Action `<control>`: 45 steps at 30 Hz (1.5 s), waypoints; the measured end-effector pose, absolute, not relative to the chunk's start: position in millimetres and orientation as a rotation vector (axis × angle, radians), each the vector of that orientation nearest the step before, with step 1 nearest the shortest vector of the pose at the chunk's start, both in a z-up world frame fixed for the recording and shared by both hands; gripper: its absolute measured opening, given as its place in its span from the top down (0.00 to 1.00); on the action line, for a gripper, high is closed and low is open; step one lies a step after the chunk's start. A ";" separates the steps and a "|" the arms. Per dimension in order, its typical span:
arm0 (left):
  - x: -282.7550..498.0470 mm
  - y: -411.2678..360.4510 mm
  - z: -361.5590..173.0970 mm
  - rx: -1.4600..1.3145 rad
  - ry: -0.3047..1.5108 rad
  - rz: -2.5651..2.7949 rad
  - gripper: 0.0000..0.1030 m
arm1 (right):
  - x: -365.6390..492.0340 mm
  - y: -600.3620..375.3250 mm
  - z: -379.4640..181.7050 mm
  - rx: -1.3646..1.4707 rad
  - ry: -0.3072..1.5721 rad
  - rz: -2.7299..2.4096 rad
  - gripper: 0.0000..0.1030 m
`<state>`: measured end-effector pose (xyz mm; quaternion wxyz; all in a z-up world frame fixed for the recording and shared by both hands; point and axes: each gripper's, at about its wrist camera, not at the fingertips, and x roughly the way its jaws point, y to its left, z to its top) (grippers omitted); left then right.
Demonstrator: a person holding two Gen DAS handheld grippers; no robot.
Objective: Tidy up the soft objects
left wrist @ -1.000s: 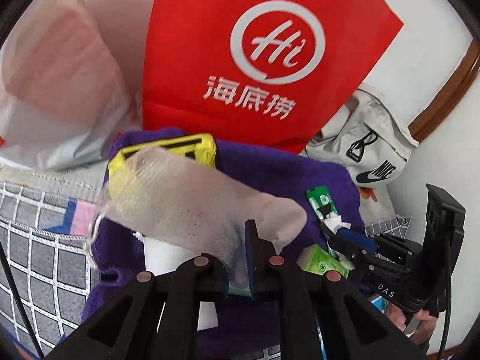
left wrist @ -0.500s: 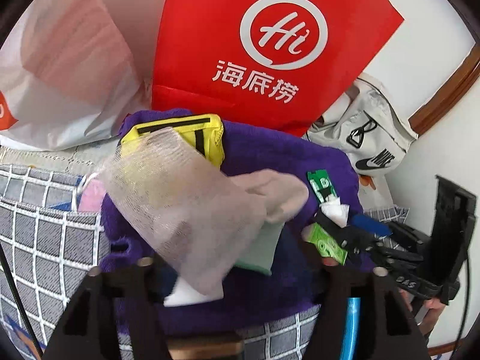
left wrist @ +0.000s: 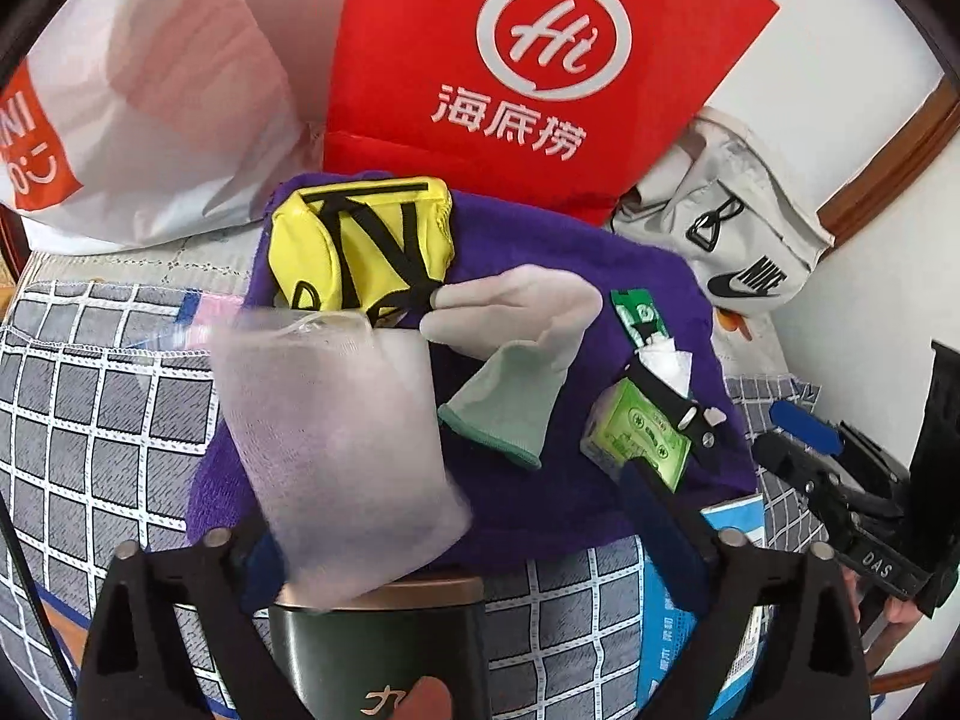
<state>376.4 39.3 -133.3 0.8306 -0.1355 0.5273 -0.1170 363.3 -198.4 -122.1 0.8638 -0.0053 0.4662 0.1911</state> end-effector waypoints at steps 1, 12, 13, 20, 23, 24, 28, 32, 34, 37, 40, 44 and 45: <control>376.2 39.9 -132.3 -0.288 1.109 -0.247 0.03 | 360.9 -199.1 -121.0 -0.013 0.973 0.399 0.43; 386.0 21.5 -112.8 -0.299 0.984 -0.333 0.04 | 356.4 -204.2 -126.0 -0.024 0.962 0.376 0.43; 388.6 19.3 -111.7 -0.301 0.978 -0.335 0.05 | 357.2 -205.3 -127.3 -0.019 0.965 0.375 0.43; 389.8 16.4 -116.9 -0.307 1.002 -0.383 0.63 | 361.2 -209.2 -136.2 -0.008 0.985 0.369 0.43; 386.2 20.6 -121.0 -0.307 1.016 -0.358 0.63 | 360.5 -209.9 -137.3 0.000 0.986 0.372 0.43; 385.1 22.3 -122.1 -0.309 1.024 -0.349 0.63 | 360.0 -209.8 -137.5 0.001 0.986 0.374 0.43; 379.9 28.4 -121.5 -0.306 1.032 -0.323 0.62 | 355.7 -209.2 -135.6 0.002 0.984 0.378 0.43; 369.6 31.7 -114.8 -0.316 1.023 -0.320 0.62 | 344.8 -211.4 -129.1 0.019 0.975 0.370 0.43; 362.5 32.0 -109.3 -0.309 1.014 -0.313 0.62 | 336.1 -212.6 -123.4 0.032 0.967 0.367 0.43; 345.4 31.2 -96.8 -0.283 0.989 -0.283 0.62 | 318.4 -213.4 -111.1 0.030 0.946 0.331 0.43; 322.6 28.4 -81.7 -0.247 0.958 -0.243 0.59 | 297.5 -214.2 -95.5 0.042 0.925 0.308 0.43; 288.8 27.8 -63.4 -0.214 0.911 -0.198 0.43 | 264.4 -213.8 -73.3 0.060 0.897 0.298 0.39; 282.0 28.0 -60.2 -0.212 0.904 -0.196 0.40 | 256.4 -213.8 -68.8 0.061 0.887 0.294 0.34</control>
